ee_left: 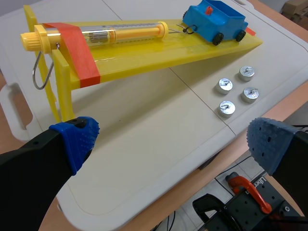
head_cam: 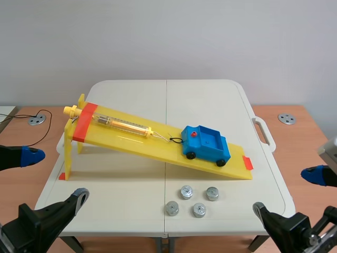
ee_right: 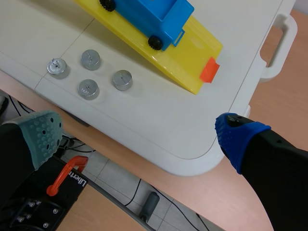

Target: Place the four metal weights on the blue cart on the ramp.

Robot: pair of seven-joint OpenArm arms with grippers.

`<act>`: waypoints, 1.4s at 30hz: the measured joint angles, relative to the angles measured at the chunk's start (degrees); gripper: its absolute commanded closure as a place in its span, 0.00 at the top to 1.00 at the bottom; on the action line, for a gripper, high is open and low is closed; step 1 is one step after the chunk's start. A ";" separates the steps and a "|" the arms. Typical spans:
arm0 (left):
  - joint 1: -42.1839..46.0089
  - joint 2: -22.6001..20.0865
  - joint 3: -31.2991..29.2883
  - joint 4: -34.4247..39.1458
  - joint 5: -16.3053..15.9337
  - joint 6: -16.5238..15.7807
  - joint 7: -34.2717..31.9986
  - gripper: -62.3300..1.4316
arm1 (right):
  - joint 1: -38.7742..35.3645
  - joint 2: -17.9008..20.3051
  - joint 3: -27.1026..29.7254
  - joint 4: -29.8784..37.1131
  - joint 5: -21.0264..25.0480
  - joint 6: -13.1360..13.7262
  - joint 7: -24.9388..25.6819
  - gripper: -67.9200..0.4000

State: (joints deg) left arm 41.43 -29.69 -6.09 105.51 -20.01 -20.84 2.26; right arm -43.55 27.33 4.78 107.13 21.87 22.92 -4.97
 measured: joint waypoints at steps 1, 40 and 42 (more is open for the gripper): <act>0.00 0.00 0.00 0.00 0.00 0.00 0.00 1.00 | 0.00 0.00 0.00 0.00 0.00 0.00 0.00 0.97; 0.00 0.00 0.00 0.00 0.00 0.00 0.00 1.00 | 0.02 0.00 0.00 0.00 -1.36 0.00 0.00 0.97; 0.00 0.00 0.00 0.00 0.00 0.00 0.02 1.00 | 0.02 0.00 0.00 0.00 -1.36 0.00 0.00 0.97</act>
State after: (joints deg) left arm 41.43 -29.69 -6.09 105.51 -20.01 -20.84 2.28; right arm -43.53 27.33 4.78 107.13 20.51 22.92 -4.97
